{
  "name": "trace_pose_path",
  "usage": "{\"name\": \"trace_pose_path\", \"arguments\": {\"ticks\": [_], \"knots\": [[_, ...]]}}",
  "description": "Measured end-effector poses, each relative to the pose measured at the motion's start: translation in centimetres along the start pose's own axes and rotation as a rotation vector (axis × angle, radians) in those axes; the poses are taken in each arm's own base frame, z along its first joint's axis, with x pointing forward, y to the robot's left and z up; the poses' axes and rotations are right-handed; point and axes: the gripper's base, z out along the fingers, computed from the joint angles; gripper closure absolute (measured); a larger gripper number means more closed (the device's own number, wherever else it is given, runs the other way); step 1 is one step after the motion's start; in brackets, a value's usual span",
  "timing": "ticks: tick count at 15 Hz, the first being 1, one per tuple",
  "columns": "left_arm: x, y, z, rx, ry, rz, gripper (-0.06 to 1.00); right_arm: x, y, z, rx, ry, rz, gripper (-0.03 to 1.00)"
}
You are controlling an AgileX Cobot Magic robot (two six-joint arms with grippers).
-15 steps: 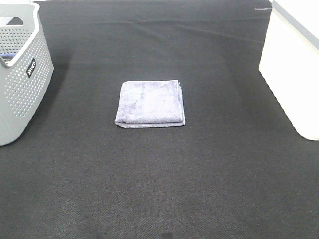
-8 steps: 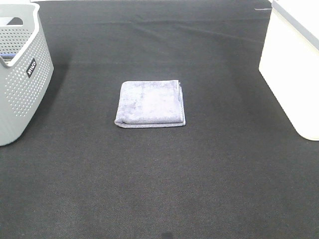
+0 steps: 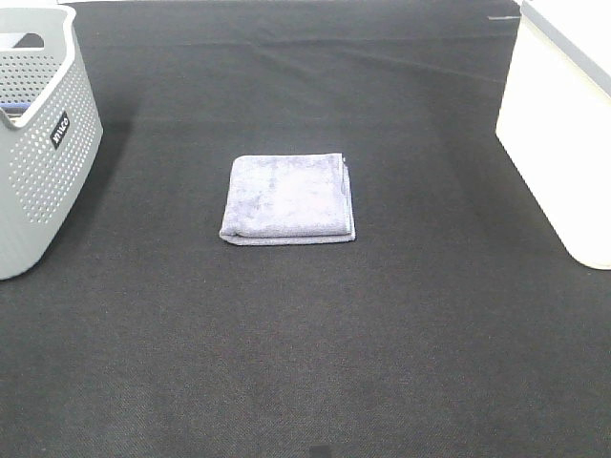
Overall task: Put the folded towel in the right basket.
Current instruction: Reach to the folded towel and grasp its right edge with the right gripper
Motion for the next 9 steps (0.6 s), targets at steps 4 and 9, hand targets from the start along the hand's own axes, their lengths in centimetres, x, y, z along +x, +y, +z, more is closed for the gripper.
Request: {"name": "trace_pose_path", "arguments": {"ticks": [4, 9], "knots": [[0.00, 0.00, 0.00, 0.000, 0.000, 0.000, -0.03, 0.00, 0.00, 0.00, 0.000, 0.000, 0.000, 0.13], [0.00, 0.00, 0.00, 0.000, 0.000, 0.000, -0.03, 0.00, 0.00, 0.00, 0.000, 0.000, 0.000, 0.13]]}}
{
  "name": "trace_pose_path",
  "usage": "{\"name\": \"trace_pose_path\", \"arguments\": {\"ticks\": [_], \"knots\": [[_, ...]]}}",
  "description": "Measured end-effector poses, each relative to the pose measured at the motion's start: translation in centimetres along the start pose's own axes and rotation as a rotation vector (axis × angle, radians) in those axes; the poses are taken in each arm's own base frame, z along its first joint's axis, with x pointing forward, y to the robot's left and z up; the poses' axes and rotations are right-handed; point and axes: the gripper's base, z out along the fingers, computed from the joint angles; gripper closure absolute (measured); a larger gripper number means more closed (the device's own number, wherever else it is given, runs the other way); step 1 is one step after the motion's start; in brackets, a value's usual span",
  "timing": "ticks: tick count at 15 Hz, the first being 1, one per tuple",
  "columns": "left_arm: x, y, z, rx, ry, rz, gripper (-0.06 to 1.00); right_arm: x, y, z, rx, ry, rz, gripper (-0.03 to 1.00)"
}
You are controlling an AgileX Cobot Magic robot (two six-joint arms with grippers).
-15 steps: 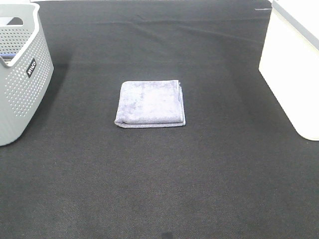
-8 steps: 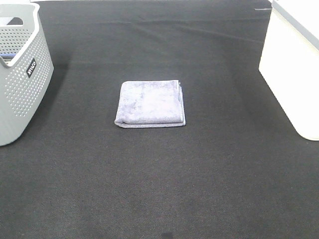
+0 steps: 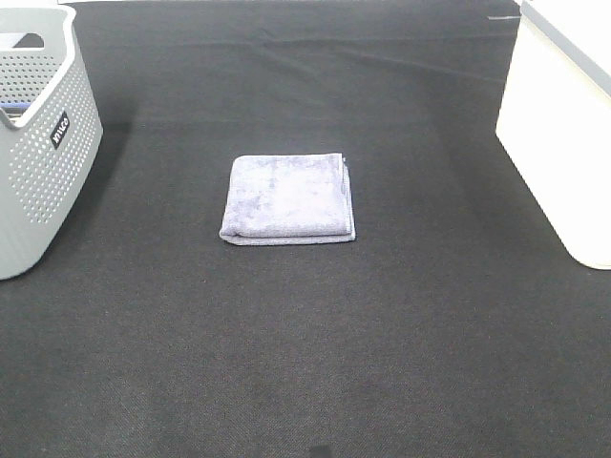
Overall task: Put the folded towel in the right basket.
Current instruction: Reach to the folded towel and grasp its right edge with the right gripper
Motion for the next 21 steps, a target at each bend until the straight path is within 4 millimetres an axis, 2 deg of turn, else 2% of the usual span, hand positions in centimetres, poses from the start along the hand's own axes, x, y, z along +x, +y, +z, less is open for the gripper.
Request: {"name": "trace_pose_path", "arguments": {"ticks": [7, 9, 11, 13, 16, 17, 18, 21], "knots": [[0.0, 0.0, 0.0, 0.000, 0.000, 0.000, -0.03, 0.0, 0.0, 0.0, 0.000, 0.002, 0.000, 0.13], [0.0, 0.0, 0.0, 0.000, 0.000, 0.000, -0.03, -0.8, 0.0, 0.4, -0.010, 0.003, 0.012, 0.13], [0.0, 0.0, 0.0, 0.000, 0.000, 0.000, -0.03, -2.6, -0.1, 1.4, -0.022, -0.007, 0.036, 0.14], [0.0, 0.0, 0.0, 0.000, 0.000, 0.000, -0.03, -4.9, -0.4, 3.1, -0.033, 0.053, 0.062, 0.16], [0.0, 0.0, 0.0, 0.000, 0.000, 0.000, -0.03, -9.5, -0.9, 6.9, -0.067, 0.205, 0.113, 0.20], [0.0, 0.0, 0.0, 0.000, 0.000, 0.000, -0.03, -9.5, -0.9, 6.9, -0.067, 0.205, 0.113, 0.20], [0.0, 0.0, 0.0, 0.000, 0.000, 0.000, -0.03, -13.4, -1.4, 9.7, -0.075, 0.257, 0.113, 0.20], [0.0, 0.0, 0.0, 0.000, 0.000, 0.000, -0.03, -19.1, -2.1, 13.8, -0.104, 0.341, 0.066, 0.20]]}}
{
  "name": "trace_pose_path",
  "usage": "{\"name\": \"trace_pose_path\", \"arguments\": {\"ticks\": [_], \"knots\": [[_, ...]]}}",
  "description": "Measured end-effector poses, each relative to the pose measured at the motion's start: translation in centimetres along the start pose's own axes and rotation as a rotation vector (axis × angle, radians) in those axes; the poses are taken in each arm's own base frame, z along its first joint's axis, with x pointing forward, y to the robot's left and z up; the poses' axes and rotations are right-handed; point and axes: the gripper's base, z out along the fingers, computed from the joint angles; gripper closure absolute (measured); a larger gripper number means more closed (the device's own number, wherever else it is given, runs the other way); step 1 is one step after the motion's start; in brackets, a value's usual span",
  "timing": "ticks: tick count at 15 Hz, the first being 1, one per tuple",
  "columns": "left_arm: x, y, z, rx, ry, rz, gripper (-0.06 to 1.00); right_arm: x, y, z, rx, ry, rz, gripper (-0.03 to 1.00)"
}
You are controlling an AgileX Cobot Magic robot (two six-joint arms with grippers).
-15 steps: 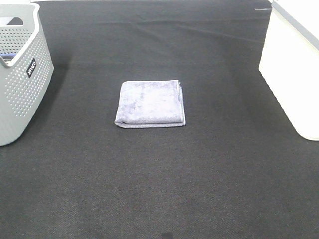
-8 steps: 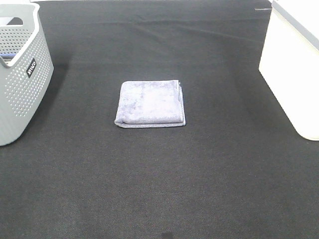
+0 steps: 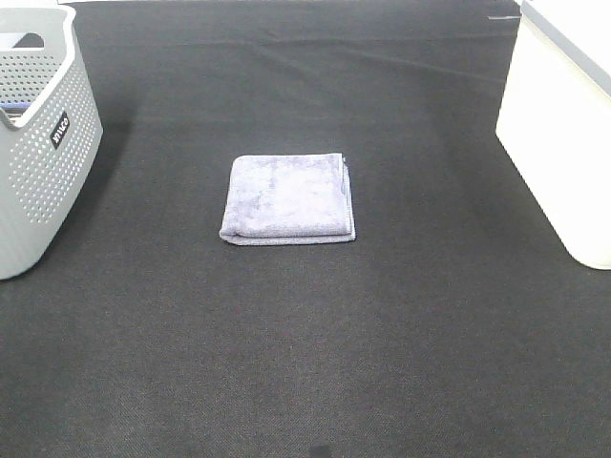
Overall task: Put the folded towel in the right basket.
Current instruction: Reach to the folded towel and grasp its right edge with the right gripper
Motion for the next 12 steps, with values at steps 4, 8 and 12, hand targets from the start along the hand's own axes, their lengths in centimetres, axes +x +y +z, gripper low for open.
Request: {"name": "trace_pose_path", "arguments": {"ticks": [4, 8, 12], "knots": [[0.0, 0.0, 0.0, 0.000, 0.000, 0.000, -0.03, -5.8, -0.8, 3.2, -0.036, 0.107, -0.042, 0.20], [0.0, 0.0, 0.0, 0.000, 0.000, 0.000, -0.03, -12.0, -1.3, 9.5, -0.146, 0.144, -0.016, 0.20], [0.0, 0.0, 0.0, 0.000, 0.000, 0.000, -0.03, -12.8, 3.6, 17.5, -0.244, 0.254, -0.107, 0.20]]}}
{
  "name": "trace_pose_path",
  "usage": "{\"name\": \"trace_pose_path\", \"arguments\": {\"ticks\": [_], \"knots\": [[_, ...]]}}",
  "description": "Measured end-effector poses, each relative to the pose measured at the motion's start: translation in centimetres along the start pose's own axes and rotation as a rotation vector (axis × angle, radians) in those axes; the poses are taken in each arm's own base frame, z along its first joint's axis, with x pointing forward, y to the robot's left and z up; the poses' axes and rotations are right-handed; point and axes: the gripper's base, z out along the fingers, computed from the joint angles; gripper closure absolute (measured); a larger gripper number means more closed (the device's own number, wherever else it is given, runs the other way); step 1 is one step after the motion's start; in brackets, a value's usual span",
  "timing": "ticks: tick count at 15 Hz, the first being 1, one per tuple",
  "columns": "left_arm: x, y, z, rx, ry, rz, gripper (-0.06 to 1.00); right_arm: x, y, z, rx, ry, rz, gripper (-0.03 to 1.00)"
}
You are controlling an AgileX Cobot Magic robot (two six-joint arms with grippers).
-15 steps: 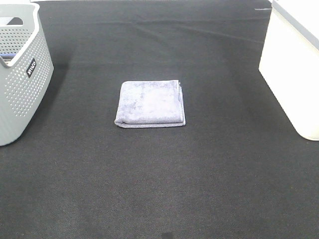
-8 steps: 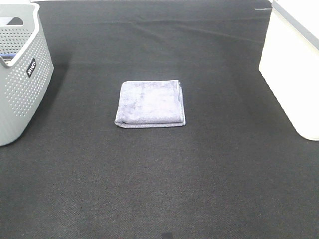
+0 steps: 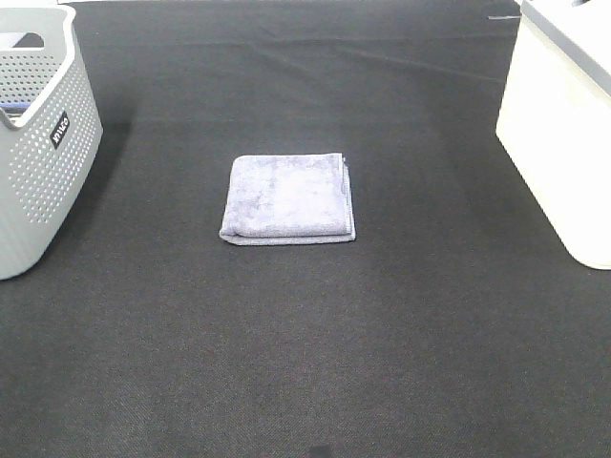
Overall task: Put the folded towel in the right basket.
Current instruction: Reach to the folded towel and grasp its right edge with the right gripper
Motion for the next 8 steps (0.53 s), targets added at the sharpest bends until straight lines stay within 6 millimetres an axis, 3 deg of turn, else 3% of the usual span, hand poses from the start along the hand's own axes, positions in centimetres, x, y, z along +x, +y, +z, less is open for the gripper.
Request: {"name": "trace_pose_path", "arguments": {"ticks": [4, 8], "knots": [[0.0, 0.0, 0.0, 0.000, 0.000, 0.000, -0.03, -0.3, 2.0, 7.6, -0.089, 0.123, 0.016, 0.20], [0.0, 0.0, 0.0, 0.000, 0.000, 0.000, -0.03, 1.1, 0.9, 14.7, -0.188, 0.240, 0.122, 0.20]]}}
